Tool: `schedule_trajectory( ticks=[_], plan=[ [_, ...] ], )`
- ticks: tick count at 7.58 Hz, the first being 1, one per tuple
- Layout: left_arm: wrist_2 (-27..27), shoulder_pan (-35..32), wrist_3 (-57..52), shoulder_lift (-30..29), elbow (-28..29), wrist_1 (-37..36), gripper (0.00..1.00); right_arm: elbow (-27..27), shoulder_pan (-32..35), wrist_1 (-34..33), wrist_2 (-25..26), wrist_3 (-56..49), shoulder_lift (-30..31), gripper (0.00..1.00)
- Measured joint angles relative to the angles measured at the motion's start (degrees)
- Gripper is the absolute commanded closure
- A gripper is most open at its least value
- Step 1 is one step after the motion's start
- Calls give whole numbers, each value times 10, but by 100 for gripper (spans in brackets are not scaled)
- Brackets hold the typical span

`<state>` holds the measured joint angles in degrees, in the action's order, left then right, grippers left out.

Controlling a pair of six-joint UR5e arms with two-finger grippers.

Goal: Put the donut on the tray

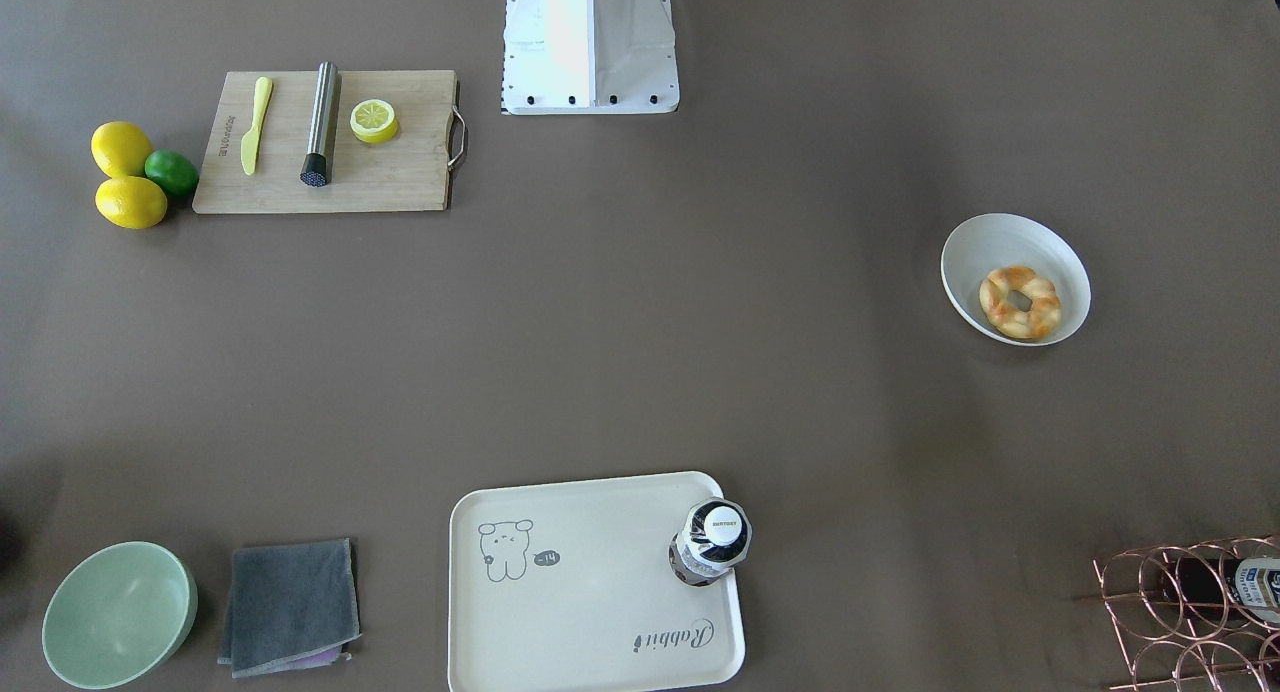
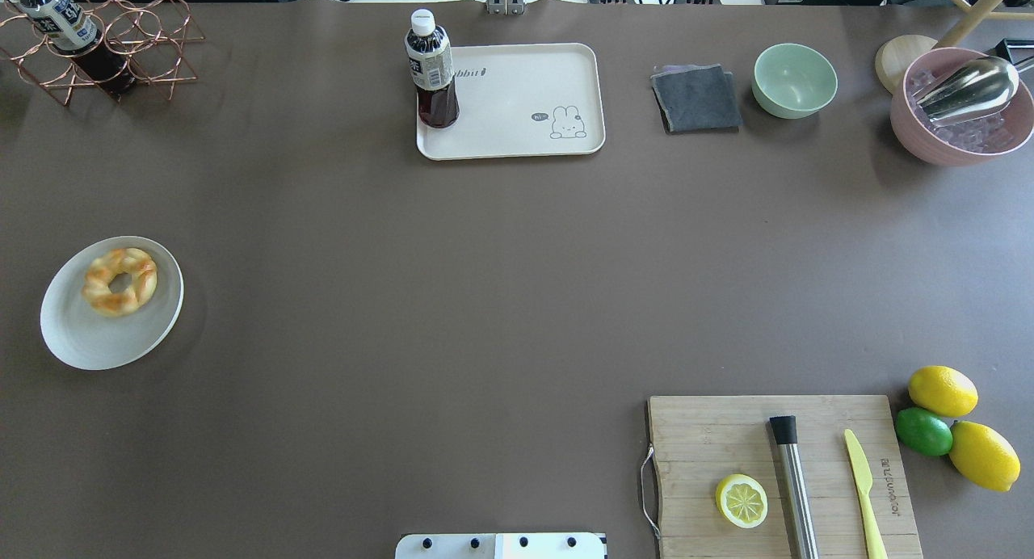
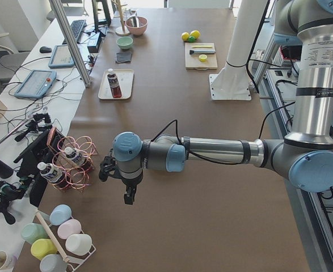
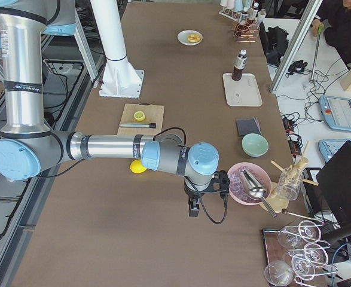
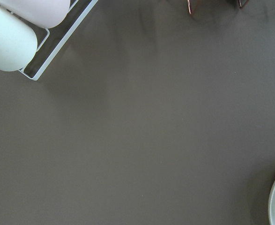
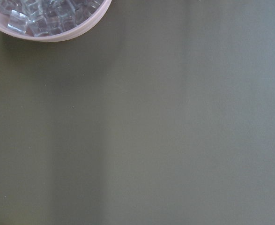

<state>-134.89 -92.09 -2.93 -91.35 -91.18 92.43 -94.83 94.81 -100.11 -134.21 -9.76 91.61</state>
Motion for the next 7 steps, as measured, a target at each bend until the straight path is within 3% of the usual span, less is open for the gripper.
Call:
schedule_trajectory(
  ticks=[7],
  plan=[
    [2,1,-2,-7,10,2,2,-2,0,0,0,-1,3,0]
  ],
)
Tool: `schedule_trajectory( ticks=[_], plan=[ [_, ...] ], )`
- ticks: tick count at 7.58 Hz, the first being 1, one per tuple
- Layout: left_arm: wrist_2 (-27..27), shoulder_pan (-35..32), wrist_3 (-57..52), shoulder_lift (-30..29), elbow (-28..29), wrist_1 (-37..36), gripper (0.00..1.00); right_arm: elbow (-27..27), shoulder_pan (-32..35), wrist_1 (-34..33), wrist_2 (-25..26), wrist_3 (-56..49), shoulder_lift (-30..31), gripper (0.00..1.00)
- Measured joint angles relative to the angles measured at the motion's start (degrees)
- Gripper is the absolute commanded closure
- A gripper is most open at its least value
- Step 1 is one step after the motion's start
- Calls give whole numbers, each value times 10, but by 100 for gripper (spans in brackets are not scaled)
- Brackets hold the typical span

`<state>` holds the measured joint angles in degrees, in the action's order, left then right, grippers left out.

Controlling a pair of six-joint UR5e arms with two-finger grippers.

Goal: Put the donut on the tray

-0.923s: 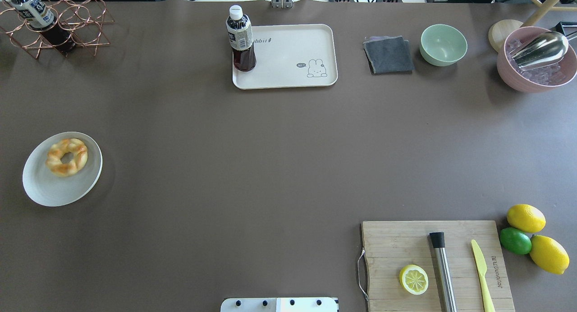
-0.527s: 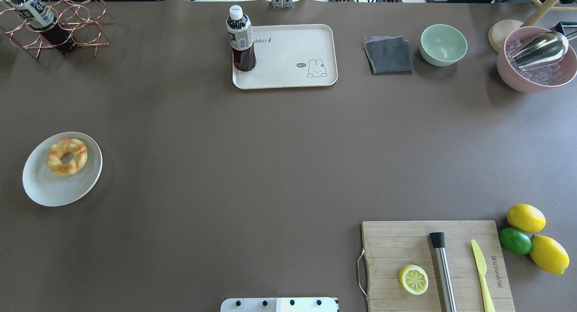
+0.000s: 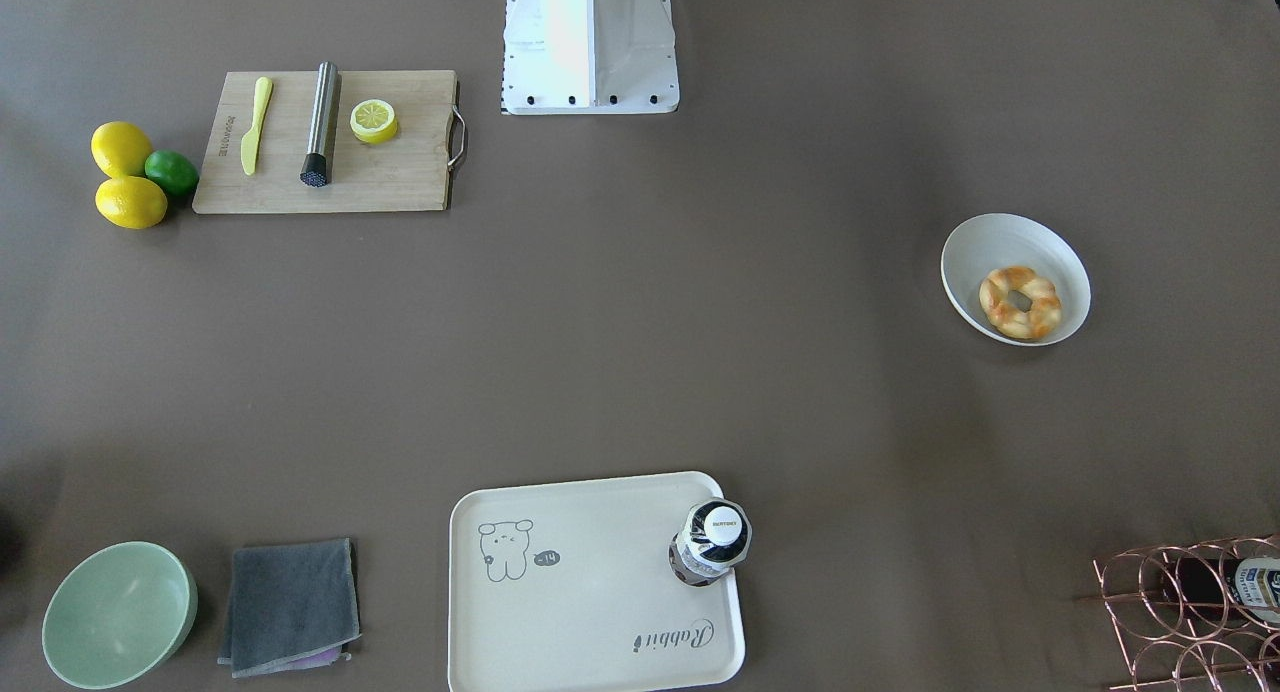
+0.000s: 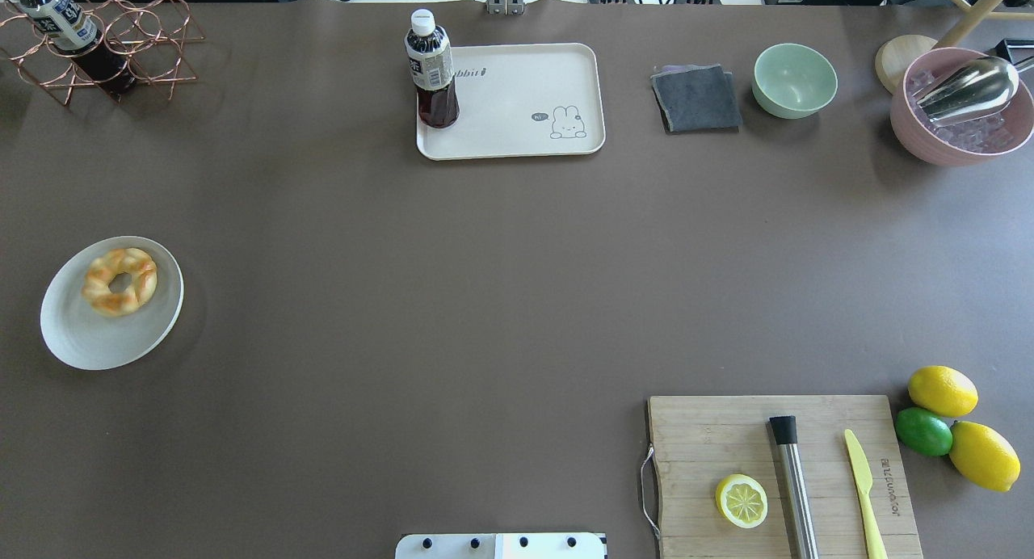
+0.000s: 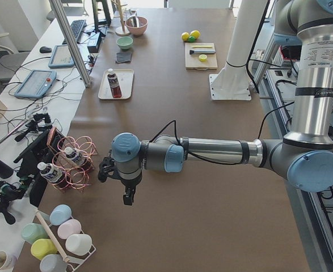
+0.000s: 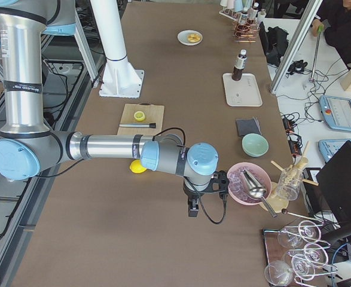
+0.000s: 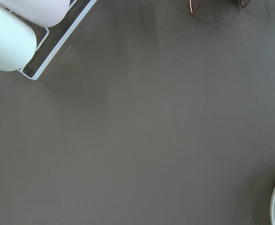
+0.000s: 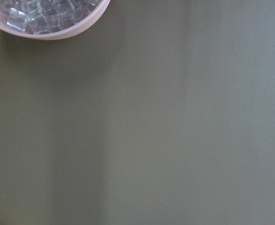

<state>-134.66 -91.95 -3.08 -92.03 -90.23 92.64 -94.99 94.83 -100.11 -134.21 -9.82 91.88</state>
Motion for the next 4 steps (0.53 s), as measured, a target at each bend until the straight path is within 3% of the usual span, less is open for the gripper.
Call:
schedule_trajectory(
  ticks=[4],
  plan=[
    [17,0,0,-2,-4,5,2,-1,0,1,1,0,1,0]
  ],
)
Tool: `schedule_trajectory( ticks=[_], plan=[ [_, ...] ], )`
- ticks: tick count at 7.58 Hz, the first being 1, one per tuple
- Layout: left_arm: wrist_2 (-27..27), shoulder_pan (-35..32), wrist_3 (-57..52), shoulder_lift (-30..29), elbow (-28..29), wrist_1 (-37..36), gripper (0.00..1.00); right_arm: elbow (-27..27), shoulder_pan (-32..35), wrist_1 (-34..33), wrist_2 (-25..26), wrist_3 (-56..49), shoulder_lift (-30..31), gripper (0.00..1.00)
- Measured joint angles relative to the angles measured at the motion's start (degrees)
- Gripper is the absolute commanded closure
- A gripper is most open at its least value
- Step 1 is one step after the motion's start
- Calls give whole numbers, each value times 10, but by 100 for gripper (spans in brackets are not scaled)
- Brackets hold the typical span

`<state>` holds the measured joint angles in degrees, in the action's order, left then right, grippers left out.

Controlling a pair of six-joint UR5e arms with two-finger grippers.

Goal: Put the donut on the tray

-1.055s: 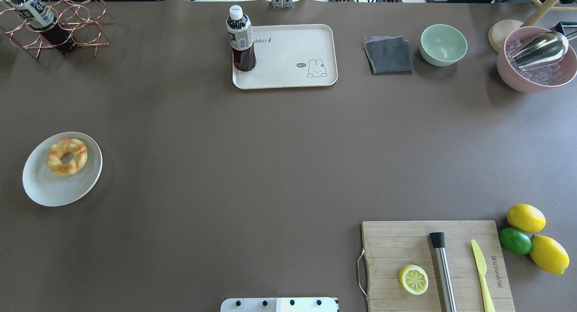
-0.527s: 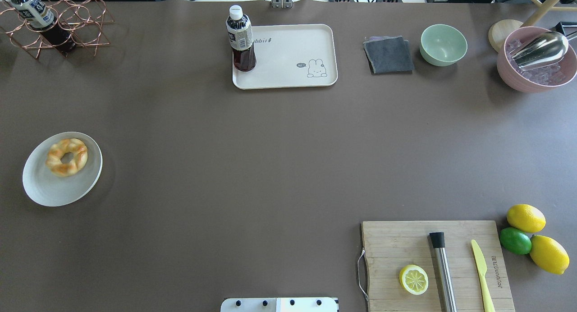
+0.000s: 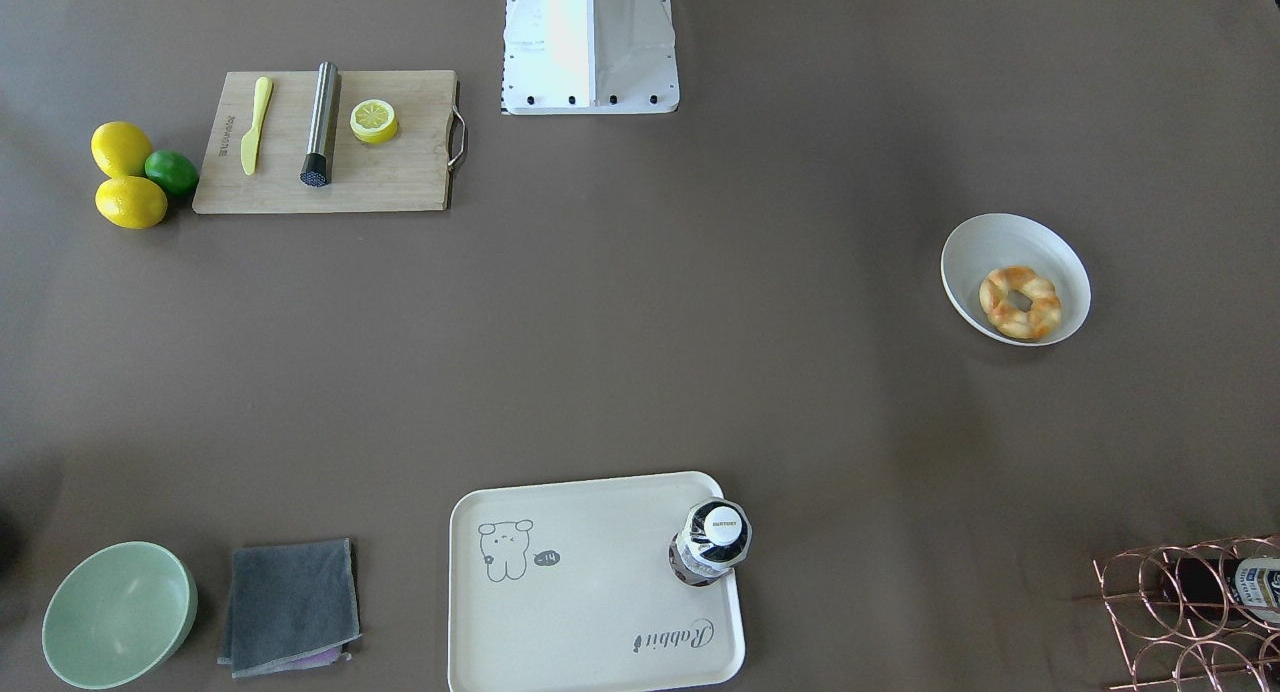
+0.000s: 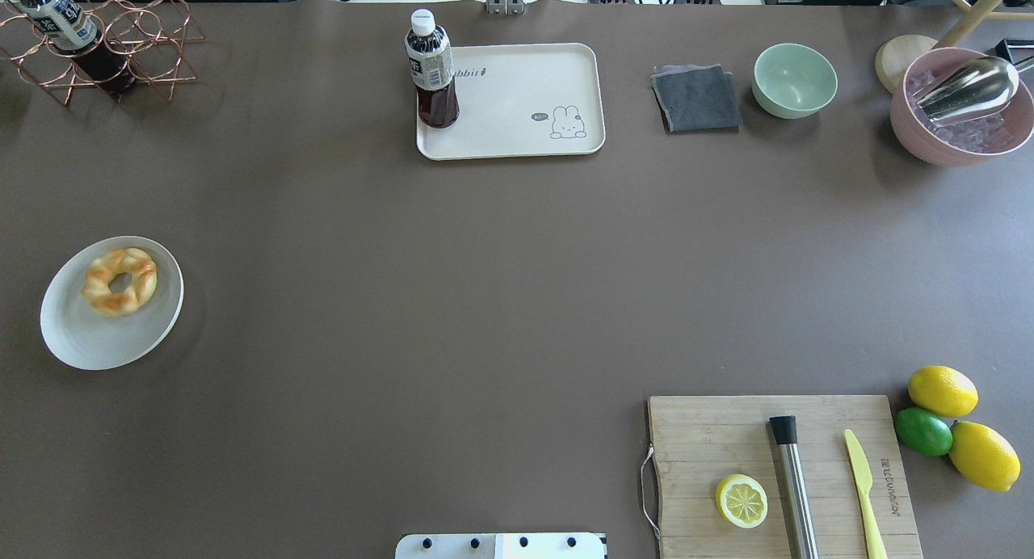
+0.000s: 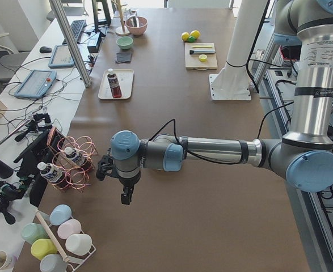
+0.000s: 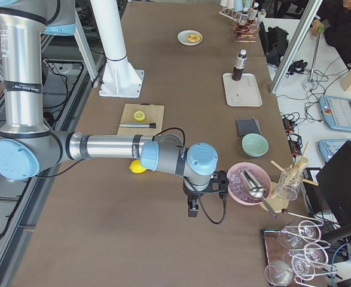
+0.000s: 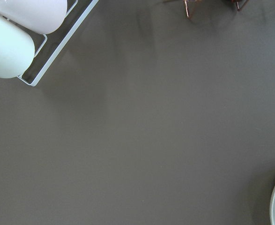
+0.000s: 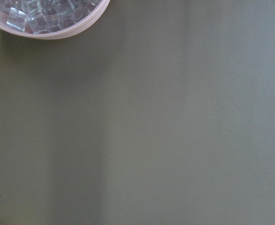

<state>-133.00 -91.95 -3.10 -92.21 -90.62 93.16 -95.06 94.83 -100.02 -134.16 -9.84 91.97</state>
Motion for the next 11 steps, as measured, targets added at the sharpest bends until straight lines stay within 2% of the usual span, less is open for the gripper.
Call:
schedule_trajectory(
  ticks=[2,11],
  plan=[
    [12,1,1,3,-1,0,2,0,0,0,2,0,0,0],
    [2,3,0,5,4,0,2,2,0,0,0,1,2,0]
  ],
)
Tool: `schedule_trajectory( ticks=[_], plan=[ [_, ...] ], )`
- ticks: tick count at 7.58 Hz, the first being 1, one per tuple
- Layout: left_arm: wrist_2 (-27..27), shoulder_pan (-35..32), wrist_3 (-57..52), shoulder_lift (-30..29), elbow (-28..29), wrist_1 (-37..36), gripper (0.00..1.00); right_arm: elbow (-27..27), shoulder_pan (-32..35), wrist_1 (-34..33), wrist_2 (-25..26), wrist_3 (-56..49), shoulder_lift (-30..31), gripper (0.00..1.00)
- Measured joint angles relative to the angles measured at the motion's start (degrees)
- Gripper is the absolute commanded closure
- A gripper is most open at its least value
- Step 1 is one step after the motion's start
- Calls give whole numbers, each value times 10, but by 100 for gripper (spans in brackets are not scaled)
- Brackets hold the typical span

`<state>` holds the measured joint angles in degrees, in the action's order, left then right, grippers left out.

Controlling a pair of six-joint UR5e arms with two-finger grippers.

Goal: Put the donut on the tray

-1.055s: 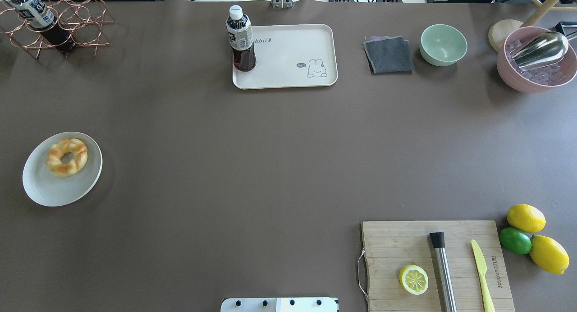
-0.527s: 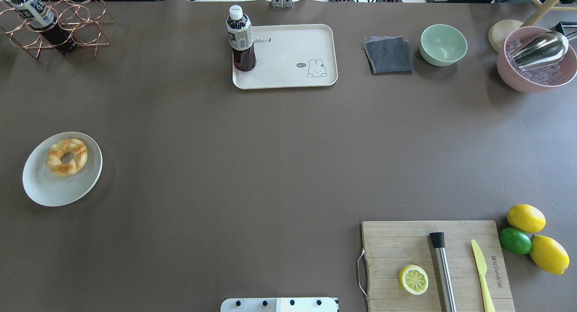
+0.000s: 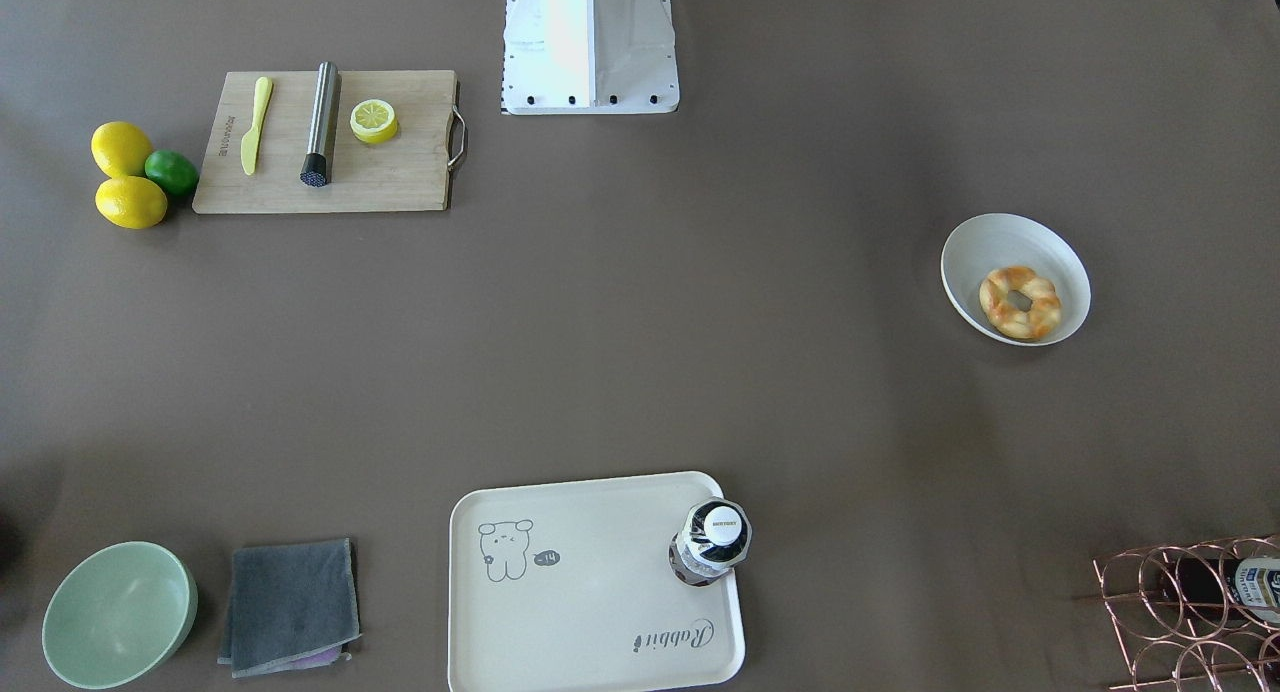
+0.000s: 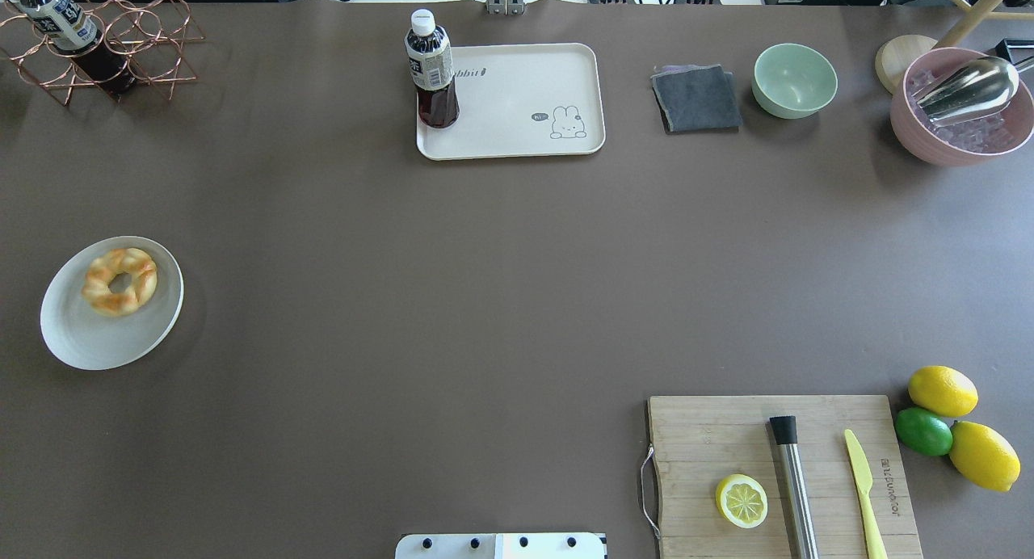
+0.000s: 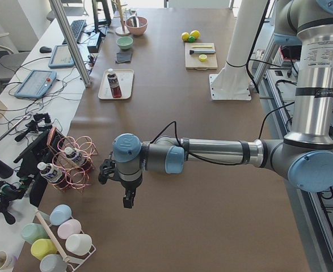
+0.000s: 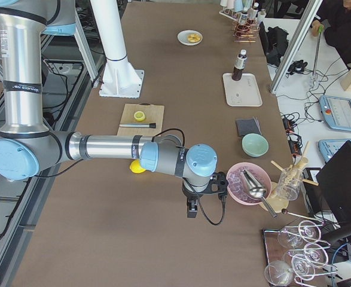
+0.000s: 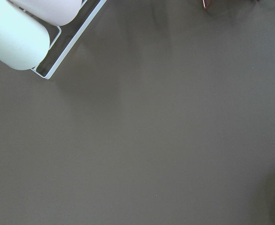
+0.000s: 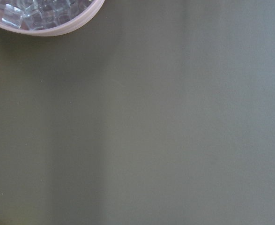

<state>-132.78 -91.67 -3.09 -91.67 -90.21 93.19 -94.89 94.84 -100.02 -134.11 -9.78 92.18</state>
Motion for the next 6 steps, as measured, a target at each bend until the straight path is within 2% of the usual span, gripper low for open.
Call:
schedule_trajectory(
  ticks=[6],
  plan=[
    [-11,4,1,-5,-5,3,2,-1,0,1,0,0,0,0]
  ],
)
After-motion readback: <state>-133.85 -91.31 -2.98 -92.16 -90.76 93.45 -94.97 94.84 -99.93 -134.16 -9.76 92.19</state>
